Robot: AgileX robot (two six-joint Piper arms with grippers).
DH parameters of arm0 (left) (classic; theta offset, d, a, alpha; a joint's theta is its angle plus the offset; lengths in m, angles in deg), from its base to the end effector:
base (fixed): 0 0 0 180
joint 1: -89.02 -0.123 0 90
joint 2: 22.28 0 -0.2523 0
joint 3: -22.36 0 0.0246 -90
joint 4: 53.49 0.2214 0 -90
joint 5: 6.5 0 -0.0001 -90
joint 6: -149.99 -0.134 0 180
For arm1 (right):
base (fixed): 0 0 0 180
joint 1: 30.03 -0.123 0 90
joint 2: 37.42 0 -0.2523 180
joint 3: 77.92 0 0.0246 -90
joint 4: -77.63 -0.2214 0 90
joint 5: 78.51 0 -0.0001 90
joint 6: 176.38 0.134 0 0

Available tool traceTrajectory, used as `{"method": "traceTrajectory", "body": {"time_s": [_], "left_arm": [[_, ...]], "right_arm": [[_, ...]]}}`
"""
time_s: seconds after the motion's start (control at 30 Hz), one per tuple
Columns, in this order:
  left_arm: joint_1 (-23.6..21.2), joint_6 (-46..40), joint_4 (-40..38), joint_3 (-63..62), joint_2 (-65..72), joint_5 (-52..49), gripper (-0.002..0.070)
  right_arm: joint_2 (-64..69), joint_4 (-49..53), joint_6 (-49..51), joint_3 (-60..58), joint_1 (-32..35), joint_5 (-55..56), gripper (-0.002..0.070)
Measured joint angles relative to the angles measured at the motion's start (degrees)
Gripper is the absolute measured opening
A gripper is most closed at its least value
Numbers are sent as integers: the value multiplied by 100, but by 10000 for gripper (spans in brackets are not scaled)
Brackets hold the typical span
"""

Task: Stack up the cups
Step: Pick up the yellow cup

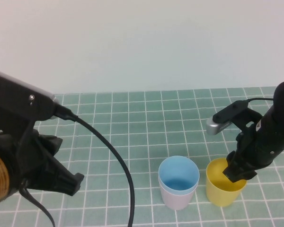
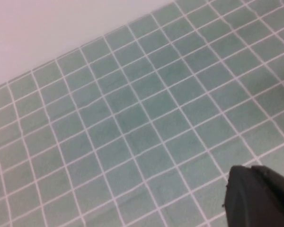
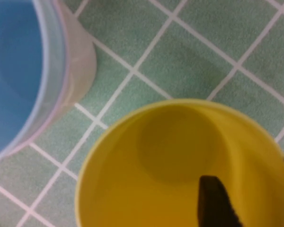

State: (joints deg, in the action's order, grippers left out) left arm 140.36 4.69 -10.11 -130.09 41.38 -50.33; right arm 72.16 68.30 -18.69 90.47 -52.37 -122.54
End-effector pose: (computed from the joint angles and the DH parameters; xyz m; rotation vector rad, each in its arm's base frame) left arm 0.1779 -0.1203 0.2995 0.6585 2.0108 0.0122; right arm 0.2915 0.1361 0.1386 -0.9556 2.7154 0.1850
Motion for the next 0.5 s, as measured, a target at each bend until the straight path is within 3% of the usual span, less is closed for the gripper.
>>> {"method": "traceTrajectory", "body": {"time_s": [0.23,0.5], "left_arm": [[0,1518,942,252,-5,-224,0],[0,1521,1193,334,-5,-473,0]], "right_arm": [[14,260,88,159,0,-116,44],[-239,834,730,1086,0,-1185,25]]}}
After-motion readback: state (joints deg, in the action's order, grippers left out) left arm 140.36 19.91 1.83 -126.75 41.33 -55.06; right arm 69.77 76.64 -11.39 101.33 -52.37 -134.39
